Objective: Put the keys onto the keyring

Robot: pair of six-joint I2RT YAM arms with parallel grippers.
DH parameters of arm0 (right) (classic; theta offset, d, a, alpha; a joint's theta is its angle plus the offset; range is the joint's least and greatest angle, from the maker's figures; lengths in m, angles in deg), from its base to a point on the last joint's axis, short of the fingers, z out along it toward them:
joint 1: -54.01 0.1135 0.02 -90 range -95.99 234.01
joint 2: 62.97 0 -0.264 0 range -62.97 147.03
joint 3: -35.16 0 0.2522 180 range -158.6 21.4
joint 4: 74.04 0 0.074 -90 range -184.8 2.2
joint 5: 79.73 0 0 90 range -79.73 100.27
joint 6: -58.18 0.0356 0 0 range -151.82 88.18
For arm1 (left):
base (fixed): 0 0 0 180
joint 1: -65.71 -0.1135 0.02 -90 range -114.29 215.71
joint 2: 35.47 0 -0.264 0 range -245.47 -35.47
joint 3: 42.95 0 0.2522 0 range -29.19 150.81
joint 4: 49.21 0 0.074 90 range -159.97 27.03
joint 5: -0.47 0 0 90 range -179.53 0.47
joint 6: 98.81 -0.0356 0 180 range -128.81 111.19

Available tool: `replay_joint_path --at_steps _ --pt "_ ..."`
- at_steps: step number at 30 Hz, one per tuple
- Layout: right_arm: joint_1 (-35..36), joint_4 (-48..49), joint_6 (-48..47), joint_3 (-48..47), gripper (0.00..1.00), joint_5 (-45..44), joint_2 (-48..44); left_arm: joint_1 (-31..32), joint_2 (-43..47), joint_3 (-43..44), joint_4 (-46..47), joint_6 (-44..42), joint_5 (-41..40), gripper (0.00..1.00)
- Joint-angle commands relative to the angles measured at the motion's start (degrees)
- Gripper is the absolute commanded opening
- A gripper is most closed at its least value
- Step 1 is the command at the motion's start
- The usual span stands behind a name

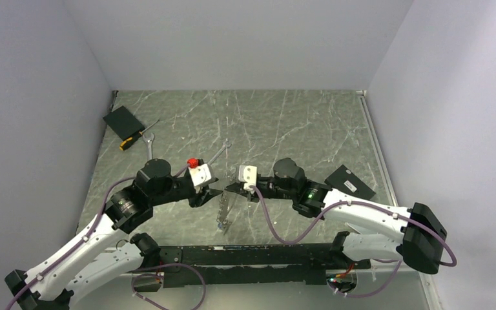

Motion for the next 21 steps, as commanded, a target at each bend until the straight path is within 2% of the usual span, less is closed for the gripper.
replay_joint_path --at_steps 1,13,19,21 --pt "-0.1 6.4 0.7 -0.2 0.0 0.5 -3.3 -0.4 0.0 -0.1 2.2 0.0 3.5 0.49" --pt "-0.1 6.7 1.1 0.3 0.0 2.6 -5.8 -1.0 -1.6 -0.4 4.1 -0.6 4.7 0.49" --pt "-0.1 7.8 1.6 0.7 0.0 3.3 -6.6 -1.2 -1.3 -1.0 5.3 -0.5 4.4 0.39" --pt "-0.1 8.2 1.7 0.8 0.0 3.3 -6.7 -1.3 -1.4 -1.2 5.5 -0.5 5.1 0.39"
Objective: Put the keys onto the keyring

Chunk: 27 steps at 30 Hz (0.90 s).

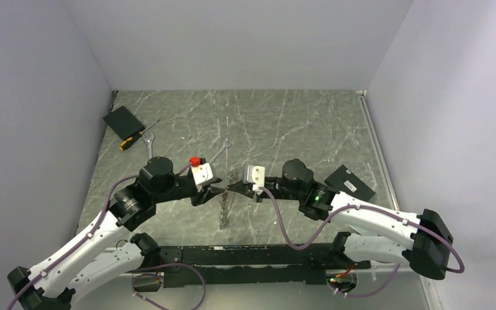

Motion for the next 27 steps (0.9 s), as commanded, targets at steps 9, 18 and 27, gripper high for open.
replay_joint_path --at_steps 9,18,27 --pt "-0.2 7.6 1.2 0.4 0.0 1.3 -2.8 -0.5 -0.8 -0.6 2.1 -0.6 4.4 0.19" --pt "-0.8 14.2 4.3 2.7 0.0 0.8 -4.3 -0.6 -0.6 -0.7 2.2 -0.6 4.6 0.0" --pt "-0.8 36.2 16.0 7.7 0.0 0.2 1.3 -0.8 0.0 -0.7 2.5 -0.2 4.8 0.0"
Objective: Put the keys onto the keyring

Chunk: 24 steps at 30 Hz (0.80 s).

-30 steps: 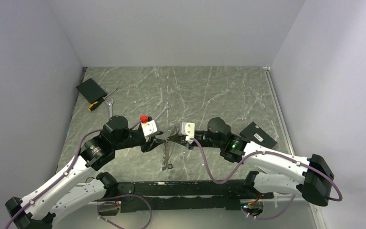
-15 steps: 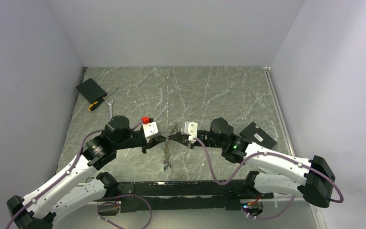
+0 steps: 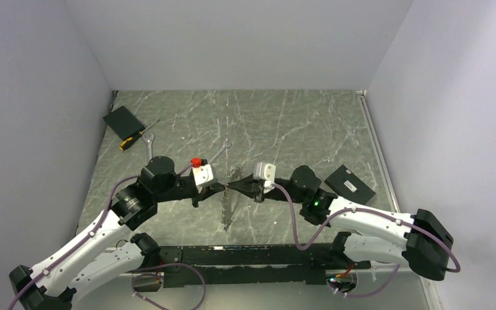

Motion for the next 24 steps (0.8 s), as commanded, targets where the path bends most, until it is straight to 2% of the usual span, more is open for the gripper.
replay_joint_path --at_steps 1,9,16,21,24 --pt "0.0 21.9 8.2 0.6 0.0 0.1 3.6 -0.5 0.8 0.1 1.3 0.0 0.9 0.0" --pt "0.3 35.6 11.5 0.6 0.0 -2.2 9.0 -1.0 1.8 -0.1 2.1 0.6 1.2 0.0" --pt "1.1 49.5 18.2 1.6 0.0 -2.4 15.7 -2.5 4.5 -0.9 4.2 2.7 2.1 0.0" --pt "1.5 48.4 17.1 1.7 0.0 -2.6 15.8 -3.2 6.3 -1.3 4.0 2.3 1.6 0.02" --pt "1.5 45.1 15.7 2.0 0.0 -1.7 14.0 -3.4 7.1 -1.0 3.3 1.7 1.3 0.14"
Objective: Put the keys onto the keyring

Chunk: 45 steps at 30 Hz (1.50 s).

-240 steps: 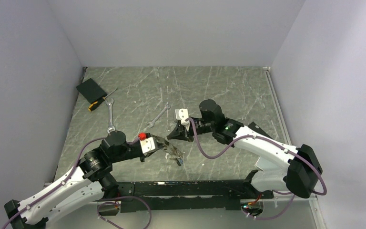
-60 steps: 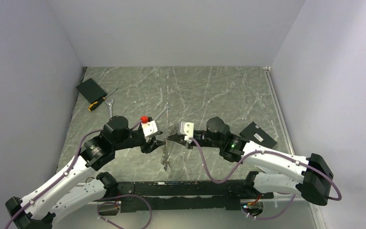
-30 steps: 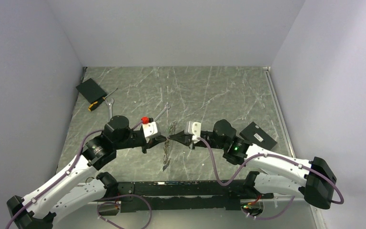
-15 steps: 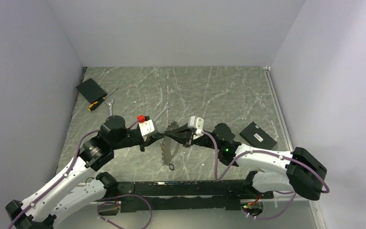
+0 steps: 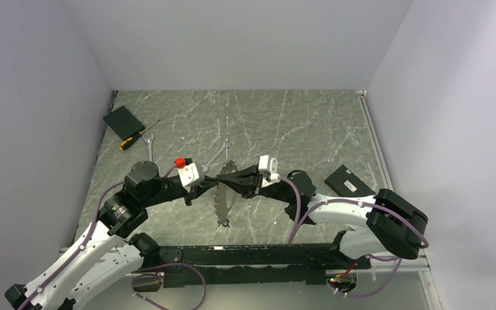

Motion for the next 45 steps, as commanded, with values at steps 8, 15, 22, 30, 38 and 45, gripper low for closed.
replay_joint_path --at_steps 8,15,22,30,38,45 --pt "0.7 2.0 -0.2 -0.4 0.0 3.7 -4.7 -0.7 2.5 0.1 3.6 1.2 6.1 0.28" --pt "0.6 0.3 -0.7 -1.0 0.0 6.2 -3.3 -1.5 4.1 -0.2 5.4 2.6 7.1 0.3" --pt "0.6 0.1 -1.1 -1.0 0.0 6.1 -4.0 -2.4 3.6 -0.3 6.1 3.4 9.0 0.24" --pt "0.6 2.5 0.2 -0.9 0.0 7.0 -3.9 -3.2 1.6 0.1 6.0 4.0 10.8 0.13" --pt "0.6 -11.5 -4.9 -1.2 0.23 4.5 -9.1 -3.5 1.4 0.7 3.7 2.1 9.0 0.0" --pt "0.6 -43.1 -13.4 -6.1 0.39 -1.9 -17.3 -3.5 -0.9 1.3 1.2 -0.2 6.7 0.0"
